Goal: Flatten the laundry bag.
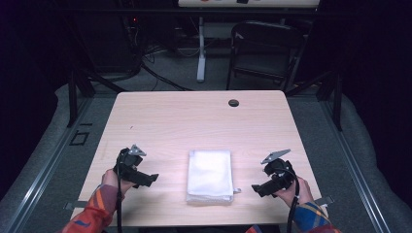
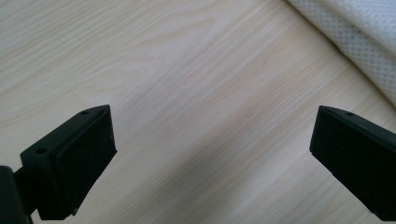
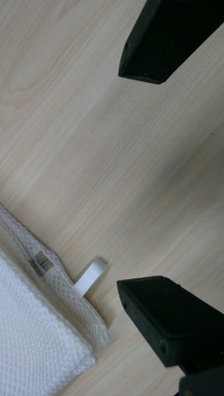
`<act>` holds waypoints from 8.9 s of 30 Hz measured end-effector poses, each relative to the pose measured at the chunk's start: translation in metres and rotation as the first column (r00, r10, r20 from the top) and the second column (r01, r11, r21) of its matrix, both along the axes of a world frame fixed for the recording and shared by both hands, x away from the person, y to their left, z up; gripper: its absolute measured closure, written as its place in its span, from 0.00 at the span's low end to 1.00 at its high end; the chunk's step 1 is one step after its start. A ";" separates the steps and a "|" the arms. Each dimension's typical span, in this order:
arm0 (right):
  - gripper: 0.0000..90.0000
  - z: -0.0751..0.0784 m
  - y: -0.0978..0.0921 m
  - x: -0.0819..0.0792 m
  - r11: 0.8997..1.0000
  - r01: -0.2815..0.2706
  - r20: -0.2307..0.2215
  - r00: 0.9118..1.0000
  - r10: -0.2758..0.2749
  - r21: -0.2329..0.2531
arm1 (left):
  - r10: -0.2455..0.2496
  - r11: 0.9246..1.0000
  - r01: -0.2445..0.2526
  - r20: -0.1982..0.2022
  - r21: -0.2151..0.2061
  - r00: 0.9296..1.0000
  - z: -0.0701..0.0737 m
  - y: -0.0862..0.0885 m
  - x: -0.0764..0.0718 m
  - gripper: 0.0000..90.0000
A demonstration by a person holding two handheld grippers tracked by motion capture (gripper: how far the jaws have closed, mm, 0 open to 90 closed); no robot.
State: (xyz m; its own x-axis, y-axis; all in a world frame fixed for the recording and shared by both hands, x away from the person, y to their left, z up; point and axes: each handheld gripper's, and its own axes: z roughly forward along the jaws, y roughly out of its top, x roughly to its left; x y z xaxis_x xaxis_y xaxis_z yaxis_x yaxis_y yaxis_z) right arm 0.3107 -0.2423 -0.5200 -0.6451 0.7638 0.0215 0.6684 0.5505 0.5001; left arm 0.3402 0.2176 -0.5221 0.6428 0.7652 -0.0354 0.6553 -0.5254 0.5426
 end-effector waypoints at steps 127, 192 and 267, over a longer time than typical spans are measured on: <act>0.84 -0.005 0.062 -0.010 0.974 -0.215 -0.046 0.975 0.218 0.071 | -0.425 0.903 0.422 -0.023 -0.074 0.905 -0.011 -0.133 -0.013 0.90; 0.97 -0.040 0.098 -0.006 0.950 -0.312 -0.012 0.950 0.312 0.034 | -0.333 0.933 0.340 0.073 -0.119 0.940 0.017 -0.128 0.011 0.88; 0.97 -0.040 0.100 -0.008 0.946 -0.322 0.002 0.947 0.322 0.025 | -0.187 0.969 0.211 0.175 -0.129 0.967 0.051 -0.153 0.143 0.92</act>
